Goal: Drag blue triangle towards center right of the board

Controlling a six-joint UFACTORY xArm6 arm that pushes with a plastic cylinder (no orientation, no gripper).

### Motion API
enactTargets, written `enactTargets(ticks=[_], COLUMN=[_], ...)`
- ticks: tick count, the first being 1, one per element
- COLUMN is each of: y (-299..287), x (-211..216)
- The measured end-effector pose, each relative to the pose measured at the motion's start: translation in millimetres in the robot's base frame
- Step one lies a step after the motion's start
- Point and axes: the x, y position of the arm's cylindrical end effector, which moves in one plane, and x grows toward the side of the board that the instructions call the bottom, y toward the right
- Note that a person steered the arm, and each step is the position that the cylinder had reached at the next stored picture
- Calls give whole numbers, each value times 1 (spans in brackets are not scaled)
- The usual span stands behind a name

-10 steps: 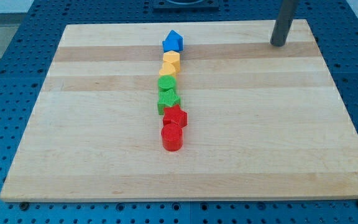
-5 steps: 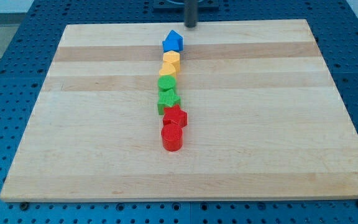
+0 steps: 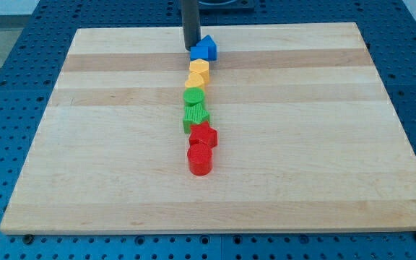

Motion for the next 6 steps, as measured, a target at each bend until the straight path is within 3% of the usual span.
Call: enactTargets(ticks=[2, 6], y=[72, 168], x=[10, 93])
